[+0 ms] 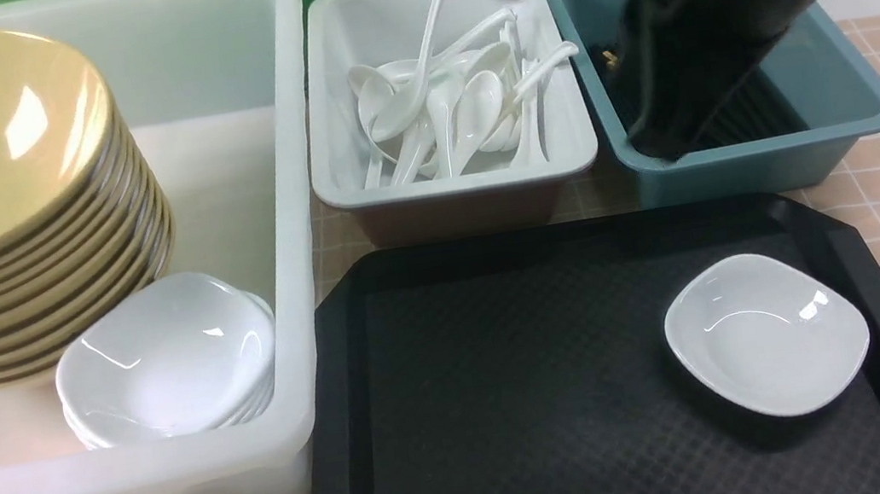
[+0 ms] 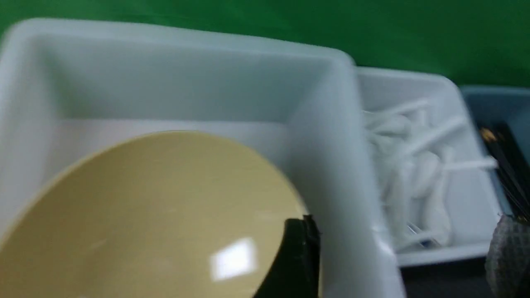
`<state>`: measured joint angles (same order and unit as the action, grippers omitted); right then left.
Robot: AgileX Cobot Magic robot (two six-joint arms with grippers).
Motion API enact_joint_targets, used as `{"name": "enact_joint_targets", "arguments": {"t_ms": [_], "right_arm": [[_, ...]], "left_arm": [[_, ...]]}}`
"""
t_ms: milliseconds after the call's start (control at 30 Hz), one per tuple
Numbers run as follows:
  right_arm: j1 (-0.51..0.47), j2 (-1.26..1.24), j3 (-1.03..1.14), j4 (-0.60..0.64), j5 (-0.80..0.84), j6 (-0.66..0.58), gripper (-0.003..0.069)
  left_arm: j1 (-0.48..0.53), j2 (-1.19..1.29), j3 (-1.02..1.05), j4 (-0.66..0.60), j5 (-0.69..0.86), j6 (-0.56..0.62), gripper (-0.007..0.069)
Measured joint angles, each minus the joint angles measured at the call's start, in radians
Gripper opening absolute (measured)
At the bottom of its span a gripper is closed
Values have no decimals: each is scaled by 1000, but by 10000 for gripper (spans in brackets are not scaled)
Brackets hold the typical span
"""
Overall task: On brown table put chopsticks spoon bowls plates into blue grey white boxes.
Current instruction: 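Grasp the small white bowl on the black tray by its rim with the left gripper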
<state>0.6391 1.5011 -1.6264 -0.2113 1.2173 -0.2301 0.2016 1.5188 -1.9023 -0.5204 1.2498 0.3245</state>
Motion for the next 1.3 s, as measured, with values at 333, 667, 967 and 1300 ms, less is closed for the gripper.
{"name": "enact_joint_targets", "arguments": {"t_ms": [333,667,967,1300], "right_arm": [[-208,-309,356,24,-52,128,52],[-209,-601,552,30,-40,132,59],[-209,-678,609,29,-30,132,68],[-209,-677,644,29,-46,133,78]], "left_arm": [[-629,238,45,161,4,60,328],[-881,540,44,119,-93,126,357],[-959,669,43,117,-301,145,510],[-995,774,37,48,-385,77,460]]}}
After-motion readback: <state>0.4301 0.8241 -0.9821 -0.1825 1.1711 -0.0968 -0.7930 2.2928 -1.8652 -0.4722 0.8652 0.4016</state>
